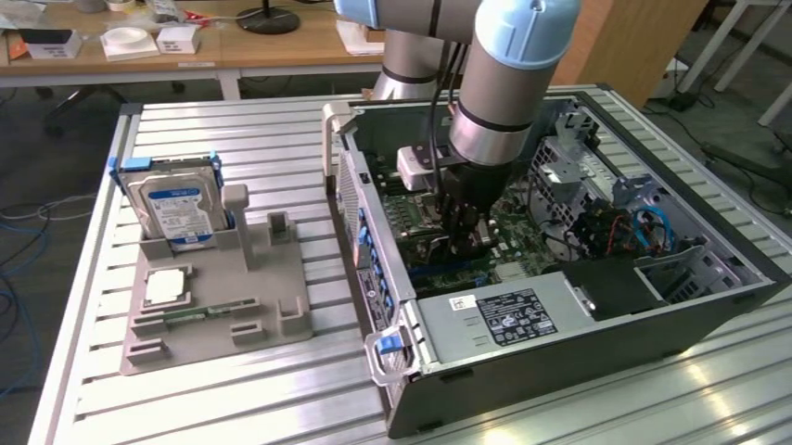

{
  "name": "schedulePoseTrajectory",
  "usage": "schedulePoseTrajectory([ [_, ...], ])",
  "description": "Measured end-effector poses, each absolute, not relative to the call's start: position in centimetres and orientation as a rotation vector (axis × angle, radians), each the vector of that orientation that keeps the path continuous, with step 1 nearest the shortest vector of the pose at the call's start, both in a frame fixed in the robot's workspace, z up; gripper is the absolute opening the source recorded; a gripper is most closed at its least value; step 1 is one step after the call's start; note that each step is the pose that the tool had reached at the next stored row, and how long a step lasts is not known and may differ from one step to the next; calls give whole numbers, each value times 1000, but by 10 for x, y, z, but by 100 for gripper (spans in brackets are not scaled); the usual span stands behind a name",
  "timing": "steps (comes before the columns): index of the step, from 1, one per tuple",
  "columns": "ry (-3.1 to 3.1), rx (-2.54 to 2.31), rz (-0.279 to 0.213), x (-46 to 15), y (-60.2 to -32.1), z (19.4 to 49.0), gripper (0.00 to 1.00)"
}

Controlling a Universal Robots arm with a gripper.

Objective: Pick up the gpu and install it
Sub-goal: 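Insert the gpu into the slot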

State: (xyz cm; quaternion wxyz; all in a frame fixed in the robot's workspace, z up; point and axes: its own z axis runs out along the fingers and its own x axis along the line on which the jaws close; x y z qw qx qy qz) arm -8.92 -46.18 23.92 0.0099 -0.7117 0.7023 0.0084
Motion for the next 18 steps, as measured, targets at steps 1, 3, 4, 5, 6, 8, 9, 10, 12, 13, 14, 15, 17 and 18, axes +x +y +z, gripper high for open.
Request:
schedulePoseTrajectory([
  [1, 2193, -2222, 26, -89, -462, 239, 27],
  [3, 2193, -2222, 26, -89, -462, 239, 27],
  [4, 2193, -2222, 26, -89, -462, 239, 27],
  [5, 2193, -2222, 26, -89, -462, 239, 27],
  [6, 2193, -2222, 26, -89, -462, 239, 27],
  [8, 2192, -2222, 26, -89, -462, 239, 27],
  [9, 2192, -2222, 26, -89, -462, 239, 27],
  [10, 2192, -2222, 26, -89, -462, 239, 27],
  [12, 2192, -2222, 26, -89, -462, 239, 27],
  [13, 2193, -2222, 26, -89, -462, 239, 27],
  [14, 2193, -2222, 26, -89, -462, 239, 27],
  [15, 2193, -2222, 26, -89, -462, 239, 27],
  [17, 2192, -2222, 26, -89, -462, 239, 27],
  [18, 2193, -2222, 26, -89, -462, 239, 27],
])
